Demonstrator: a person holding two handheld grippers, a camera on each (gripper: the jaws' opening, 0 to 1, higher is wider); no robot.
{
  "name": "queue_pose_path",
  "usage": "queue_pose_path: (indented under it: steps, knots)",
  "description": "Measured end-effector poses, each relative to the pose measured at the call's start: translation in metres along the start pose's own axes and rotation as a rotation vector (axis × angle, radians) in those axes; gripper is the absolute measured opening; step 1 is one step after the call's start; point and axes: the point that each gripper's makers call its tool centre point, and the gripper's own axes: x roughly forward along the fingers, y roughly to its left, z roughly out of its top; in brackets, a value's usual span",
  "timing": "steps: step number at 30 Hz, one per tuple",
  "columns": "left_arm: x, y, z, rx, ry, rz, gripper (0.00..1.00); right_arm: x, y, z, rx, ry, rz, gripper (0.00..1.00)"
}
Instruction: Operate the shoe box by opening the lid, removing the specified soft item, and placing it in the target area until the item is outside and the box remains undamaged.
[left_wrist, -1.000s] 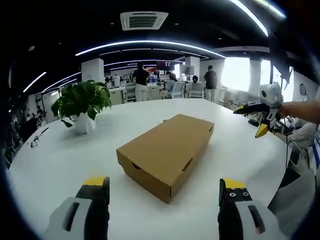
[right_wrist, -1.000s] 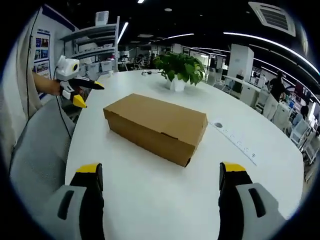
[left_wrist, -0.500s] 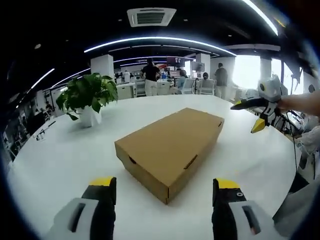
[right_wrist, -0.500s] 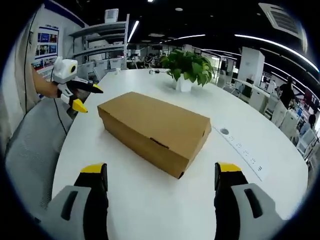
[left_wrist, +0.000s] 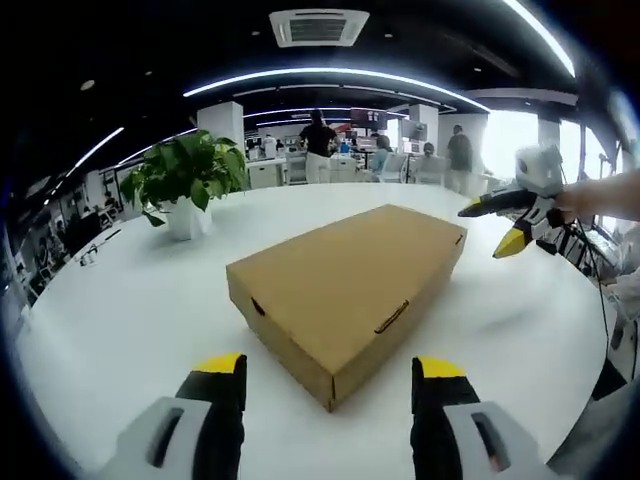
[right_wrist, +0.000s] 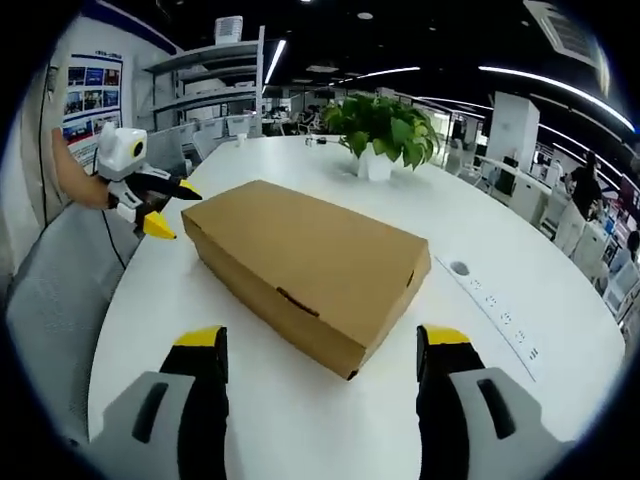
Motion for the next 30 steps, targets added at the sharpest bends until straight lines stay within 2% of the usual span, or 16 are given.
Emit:
queue_pose_path:
  steps: [9, 18, 30]
  knots:
    - [0.013, 0.002, 0.01, 0.005, -0.021, 0.03, 0.62, 0.016, -0.017, -0.006, -0.016, 0.02, -0.012, 0.58]
    - [0.019, -0.002, 0.002, -0.025, 0.011, 0.032, 0.54, 0.028, -0.021, -0.011, -0.011, 0.037, -0.016, 0.45]
    - [0.021, -0.005, 0.004, -0.036, 0.028, 0.044, 0.53, 0.028, -0.019, -0.011, 0.022, 0.054, -0.025, 0.44]
